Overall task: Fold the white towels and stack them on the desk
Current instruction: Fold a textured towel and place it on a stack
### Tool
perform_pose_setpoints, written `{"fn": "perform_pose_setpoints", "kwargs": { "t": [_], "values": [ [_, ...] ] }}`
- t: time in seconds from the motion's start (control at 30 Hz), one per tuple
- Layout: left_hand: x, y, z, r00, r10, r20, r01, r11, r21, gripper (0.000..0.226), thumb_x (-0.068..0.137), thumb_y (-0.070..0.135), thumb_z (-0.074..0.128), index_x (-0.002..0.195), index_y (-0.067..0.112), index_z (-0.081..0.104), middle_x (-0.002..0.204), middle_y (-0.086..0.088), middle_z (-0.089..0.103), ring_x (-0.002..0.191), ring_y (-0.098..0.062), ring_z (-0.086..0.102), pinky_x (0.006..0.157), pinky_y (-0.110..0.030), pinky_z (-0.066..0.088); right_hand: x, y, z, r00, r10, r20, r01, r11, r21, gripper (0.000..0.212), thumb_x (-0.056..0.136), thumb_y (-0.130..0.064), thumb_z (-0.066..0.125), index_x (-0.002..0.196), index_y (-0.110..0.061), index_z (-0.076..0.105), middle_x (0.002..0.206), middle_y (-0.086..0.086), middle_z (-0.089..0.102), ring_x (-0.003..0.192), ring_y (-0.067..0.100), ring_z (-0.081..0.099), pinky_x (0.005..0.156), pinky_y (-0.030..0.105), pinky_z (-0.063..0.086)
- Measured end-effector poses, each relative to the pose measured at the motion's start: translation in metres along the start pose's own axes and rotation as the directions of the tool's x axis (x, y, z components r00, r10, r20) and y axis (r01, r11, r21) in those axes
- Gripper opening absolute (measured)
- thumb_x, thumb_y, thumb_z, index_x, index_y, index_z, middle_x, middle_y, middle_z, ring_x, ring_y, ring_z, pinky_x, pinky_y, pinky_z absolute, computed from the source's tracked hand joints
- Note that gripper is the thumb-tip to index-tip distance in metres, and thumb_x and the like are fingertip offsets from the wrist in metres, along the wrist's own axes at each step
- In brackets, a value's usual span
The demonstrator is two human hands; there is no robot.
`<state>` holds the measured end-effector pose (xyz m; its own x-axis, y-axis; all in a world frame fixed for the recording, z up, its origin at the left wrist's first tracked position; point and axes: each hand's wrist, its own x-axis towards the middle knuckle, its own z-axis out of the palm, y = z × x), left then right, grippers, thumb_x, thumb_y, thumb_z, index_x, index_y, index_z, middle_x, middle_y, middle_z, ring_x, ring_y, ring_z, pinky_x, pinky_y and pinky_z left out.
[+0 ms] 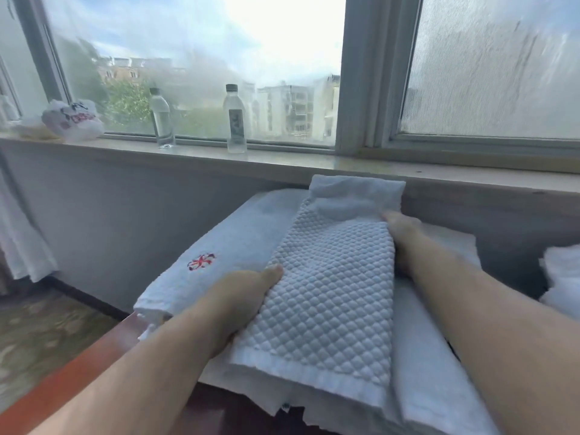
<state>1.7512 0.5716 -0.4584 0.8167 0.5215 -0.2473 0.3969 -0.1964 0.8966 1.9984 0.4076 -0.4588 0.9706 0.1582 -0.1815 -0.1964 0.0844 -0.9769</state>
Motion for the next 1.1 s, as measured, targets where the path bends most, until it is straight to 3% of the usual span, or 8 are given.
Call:
{"fn": "perform_pose_setpoints", "kwargs": {
  "t": [0.07,0.2,0.37,0.47,0.57,0.7,0.8,1.1],
  "values": [
    [0.0,0.004,-0.002,0.999,0.033,0.006,-0.033,0.999,0.021,0.048,0.096,0.057,0.055,0.107,0.015,0.074,0.101,0.001,0.077,0.096,-0.021,0.073,0.098,-0.042,0.054,0.001,-0.006,-0.001,0.999,-0.02,-0.039,0.02,1.0,-0.005,0.032,0.069,-0.025,0.07,0.094,-0.005,0.068,0.07,0.005,0.076,0.062,0.027,0.075,0.063,0.039,0.061],
    [-0.003,0.011,-0.006,0.979,0.165,-0.121,-0.123,0.947,0.296,0.055,0.094,0.062,0.051,0.093,0.011,0.073,0.083,-0.001,0.077,0.081,-0.019,0.073,0.087,-0.042,0.056,0.004,-0.01,-0.006,0.993,-0.019,-0.113,0.012,0.998,-0.065,0.056,0.069,-0.042,0.066,0.11,-0.005,0.068,0.103,0.01,0.074,0.088,0.033,0.073,0.086,0.047,0.061],
    [-0.013,0.018,0.013,0.867,0.458,-0.199,-0.239,0.73,0.64,0.048,0.094,0.059,0.046,0.136,0.036,0.046,0.133,0.007,0.053,0.126,-0.016,0.045,0.107,-0.042,0.041,-0.002,-0.018,-0.008,0.979,-0.105,-0.177,0.044,0.948,-0.317,0.057,0.083,-0.048,0.058,0.114,0.0,0.065,0.115,0.013,0.067,0.097,0.032,0.065,0.084,0.041,0.057],
    [-0.014,0.024,0.031,0.834,0.552,-0.017,-0.43,0.667,0.609,0.063,0.093,0.067,0.038,0.149,0.04,0.035,0.154,0.011,0.035,0.143,-0.011,0.023,0.118,-0.037,0.025,-0.008,-0.026,-0.006,0.83,-0.506,-0.236,0.225,0.689,-0.689,0.043,0.091,-0.039,0.056,0.121,-0.007,0.057,0.126,0.017,0.058,0.106,0.035,0.056,0.078,0.036,0.045],
    [-0.01,0.027,0.042,0.852,0.495,0.172,-0.481,0.609,0.631,0.079,0.086,0.083,0.031,0.155,0.046,0.021,0.165,0.009,0.018,0.151,-0.008,0.008,0.124,-0.039,0.011,-0.016,-0.039,0.005,0.629,-0.771,0.099,0.47,0.275,-0.839,0.042,0.093,-0.032,0.055,0.131,-0.014,0.057,0.134,0.015,0.052,0.125,0.034,0.046,0.102,0.045,0.038],
    [-0.003,0.017,0.046,0.881,0.414,0.23,-0.445,0.557,0.701,0.107,0.058,0.104,0.019,0.152,0.057,0.003,0.168,0.011,0.003,0.154,-0.012,-0.001,0.123,-0.041,0.002,-0.01,-0.046,0.023,0.77,-0.498,0.398,0.464,0.008,-0.886,0.054,0.1,-0.054,0.038,0.148,-0.031,0.048,0.159,0.006,0.035,0.146,0.029,0.03,0.118,0.049,0.022],
    [0.002,0.011,0.043,0.876,0.432,0.217,-0.454,0.583,0.674,0.108,0.052,0.105,0.019,0.15,0.061,0.003,0.168,0.016,0.004,0.153,-0.009,0.0,0.124,-0.04,0.001,-0.001,-0.037,0.032,0.863,-0.303,0.404,0.378,-0.145,-0.915,0.065,0.097,-0.069,0.026,0.153,-0.038,0.039,0.166,0.005,0.022,0.149,0.034,0.019,0.12,0.052,0.017],
    [0.007,0.003,0.038,0.858,0.467,0.213,-0.489,0.618,0.616,0.1,0.054,0.105,0.022,0.146,0.068,0.01,0.165,0.024,0.007,0.151,0.001,0.002,0.124,-0.033,0.004,0.007,-0.025,0.033,0.881,-0.292,0.374,0.372,-0.063,-0.926,0.064,0.098,-0.064,0.025,0.152,-0.033,0.042,0.158,0.002,0.042,0.144,0.033,0.03,0.112,0.046,0.03]
  ]
}}
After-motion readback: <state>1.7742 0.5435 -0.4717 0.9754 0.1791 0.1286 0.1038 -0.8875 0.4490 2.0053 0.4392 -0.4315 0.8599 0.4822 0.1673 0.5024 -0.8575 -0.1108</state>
